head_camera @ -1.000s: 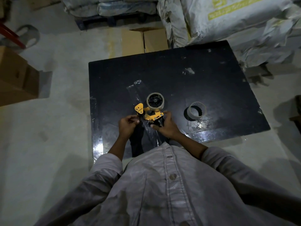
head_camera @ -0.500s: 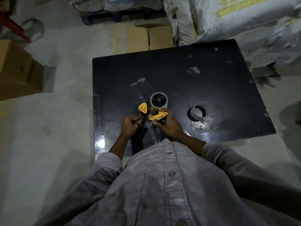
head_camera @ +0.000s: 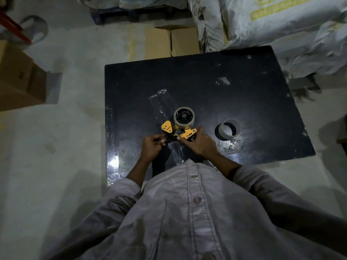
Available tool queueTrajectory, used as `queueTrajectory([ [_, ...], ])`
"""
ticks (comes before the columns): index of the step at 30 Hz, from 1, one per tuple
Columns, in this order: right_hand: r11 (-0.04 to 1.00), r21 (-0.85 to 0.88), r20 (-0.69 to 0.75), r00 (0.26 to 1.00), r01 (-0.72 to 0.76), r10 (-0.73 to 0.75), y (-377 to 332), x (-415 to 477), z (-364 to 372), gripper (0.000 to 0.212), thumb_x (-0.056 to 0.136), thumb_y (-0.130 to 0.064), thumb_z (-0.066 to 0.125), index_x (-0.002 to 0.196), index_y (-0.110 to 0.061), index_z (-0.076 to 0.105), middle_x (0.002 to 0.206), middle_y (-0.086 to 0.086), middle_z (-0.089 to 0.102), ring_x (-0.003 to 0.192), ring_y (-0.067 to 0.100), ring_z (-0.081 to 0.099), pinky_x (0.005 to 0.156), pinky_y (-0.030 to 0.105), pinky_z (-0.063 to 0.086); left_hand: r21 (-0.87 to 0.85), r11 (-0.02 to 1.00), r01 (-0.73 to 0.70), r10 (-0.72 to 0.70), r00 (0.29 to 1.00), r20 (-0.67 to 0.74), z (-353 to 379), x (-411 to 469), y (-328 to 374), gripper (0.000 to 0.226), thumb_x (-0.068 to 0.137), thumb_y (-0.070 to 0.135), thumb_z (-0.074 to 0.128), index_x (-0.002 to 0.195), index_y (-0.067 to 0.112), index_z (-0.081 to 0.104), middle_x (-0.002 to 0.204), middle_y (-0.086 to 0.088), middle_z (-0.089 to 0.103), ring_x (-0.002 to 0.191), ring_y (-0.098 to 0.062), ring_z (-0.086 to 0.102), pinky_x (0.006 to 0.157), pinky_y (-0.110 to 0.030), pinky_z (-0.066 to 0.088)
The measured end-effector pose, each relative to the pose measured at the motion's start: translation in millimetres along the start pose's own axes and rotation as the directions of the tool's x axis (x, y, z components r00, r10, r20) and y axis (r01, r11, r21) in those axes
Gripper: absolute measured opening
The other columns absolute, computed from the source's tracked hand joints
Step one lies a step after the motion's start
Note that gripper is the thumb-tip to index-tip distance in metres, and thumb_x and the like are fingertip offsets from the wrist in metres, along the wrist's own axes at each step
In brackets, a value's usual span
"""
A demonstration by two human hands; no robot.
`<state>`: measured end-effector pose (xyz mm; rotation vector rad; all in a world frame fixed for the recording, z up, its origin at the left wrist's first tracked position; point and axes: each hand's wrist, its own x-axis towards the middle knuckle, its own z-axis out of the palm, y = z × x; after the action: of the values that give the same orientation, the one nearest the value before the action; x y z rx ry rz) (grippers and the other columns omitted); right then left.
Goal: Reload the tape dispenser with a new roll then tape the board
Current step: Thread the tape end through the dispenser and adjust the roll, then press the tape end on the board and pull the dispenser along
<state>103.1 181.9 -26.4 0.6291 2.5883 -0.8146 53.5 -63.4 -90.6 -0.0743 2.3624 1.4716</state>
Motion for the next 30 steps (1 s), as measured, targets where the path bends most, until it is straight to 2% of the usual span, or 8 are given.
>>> queueTrajectory([
  [2, 0.997, 0.06, 0.082, 0.996, -0.038, 0.033, 0, -1, -5, 0.106, 0.063, -0.103, 0.064, 0.125, -0.02, 0.043, 0.116, 0.007, 0.075, 0.107, 0.032, 0.073, 0.089, 0.045, 0.058, -0.051, 0.999, 0.019, -0.019, 1.0, -0.002, 0, -1, 0, 0.039, 0.088, -0.024, 0.072, 0.117, -0.001, 0.082, 0.102, -0.01, 0.082, 0.096, -0.018, 0.079, 0.097, -0.033, 0.065],
  [5, 0.955, 0.264, 0.334, 0.942, -0.135, 0.041, 2, -4, -14, 0.077, 0.068, -0.085, 0.083, 0.1, -0.017, 0.07, 0.083, 0.003, 0.08, 0.073, 0.02, 0.075, 0.08, 0.042, 0.064, -0.054, 0.998, 0.016, -0.017, 1.0, -0.01, -4, -4, 0, 0.033, 0.089, -0.019, 0.077, 0.112, 0.003, 0.084, 0.096, -0.002, 0.083, 0.088, -0.003, 0.079, 0.09, -0.024, 0.065],
  [8, 0.85, 0.398, 0.624, 0.781, -0.344, 0.024, 16, 4, -10, 0.084, 0.066, -0.074, 0.094, 0.106, -0.003, 0.07, 0.077, 0.012, 0.074, 0.062, 0.026, 0.067, 0.066, 0.04, 0.06, -0.079, 0.997, 0.024, -0.027, 0.999, -0.034, -9, -11, -1, 0.024, 0.091, -0.013, 0.08, 0.111, 0.0, 0.085, 0.093, -0.002, 0.084, 0.081, -0.008, 0.079, 0.081, -0.019, 0.064],
  [11, 0.772, 0.402, 0.787, 0.617, -0.492, -0.016, 24, 8, -10, 0.051, 0.082, -0.055, 0.092, 0.089, -0.012, 0.065, 0.072, 0.005, 0.058, 0.058, 0.019, 0.053, 0.056, 0.03, 0.048, -0.122, 0.992, 0.032, -0.042, 0.996, -0.074, -11, -16, -3, 0.021, 0.092, -0.007, 0.082, 0.111, 0.001, 0.085, 0.097, -0.008, 0.086, 0.078, -0.014, 0.08, 0.078, -0.021, 0.065],
  [13, 0.725, 0.427, 0.818, 0.573, -0.54, -0.055, 26, 3, -13, 0.038, 0.086, -0.041, 0.091, 0.086, -0.014, 0.065, 0.074, 0.003, 0.056, 0.061, 0.017, 0.051, 0.056, 0.027, 0.047, -0.112, 0.993, 0.033, -0.042, 0.996, -0.081, -11, -18, -2, 0.02, 0.091, -0.005, 0.083, 0.11, 0.001, 0.086, 0.096, -0.007, 0.085, 0.073, -0.01, 0.08, 0.076, -0.019, 0.064],
  [21, 0.522, 0.568, 0.782, 0.615, -0.636, -0.102, 32, -7, -15, 0.008, 0.099, -0.021, 0.078, 0.094, -0.018, 0.072, 0.069, -0.003, 0.044, 0.05, 0.011, 0.035, 0.048, 0.024, 0.032, -0.013, 0.999, -0.048, 0.046, 0.993, -0.109, -7, -21, 2, 0.016, 0.09, 0.002, 0.087, 0.103, 0.012, 0.09, 0.09, 0.003, 0.086, 0.067, -0.02, 0.078, 0.073, -0.02, 0.064],
  [26, 0.391, 0.677, 0.699, 0.711, -0.624, -0.078, 43, -12, -30, 0.007, 0.102, -0.017, 0.071, 0.096, -0.017, 0.067, 0.067, -0.005, 0.04, 0.048, 0.009, 0.032, 0.046, 0.023, 0.031, -0.061, 0.998, 0.035, -0.051, 0.956, -0.289, -31, -11, -23, 0.017, 0.089, -0.008, 0.082, 0.099, 0.006, 0.088, 0.095, -0.011, 0.084, 0.069, 0.001, 0.075, 0.074, -0.013, 0.06],
  [30, 0.274, 0.784, 0.586, 0.81, -0.556, -0.033, 60, -7, -48, 0.021, 0.101, -0.013, 0.067, 0.086, -0.021, 0.054, 0.062, -0.008, 0.034, 0.044, 0.009, 0.03, 0.043, 0.025, 0.031, -0.127, 0.99, 0.069, -0.101, 0.958, -0.268, -67, 7, -32, 0.025, 0.092, -0.001, 0.084, 0.088, 0.023, 0.086, 0.097, -0.008, 0.085, 0.083, -0.019, 0.082, 0.08, -0.036, 0.067],
])
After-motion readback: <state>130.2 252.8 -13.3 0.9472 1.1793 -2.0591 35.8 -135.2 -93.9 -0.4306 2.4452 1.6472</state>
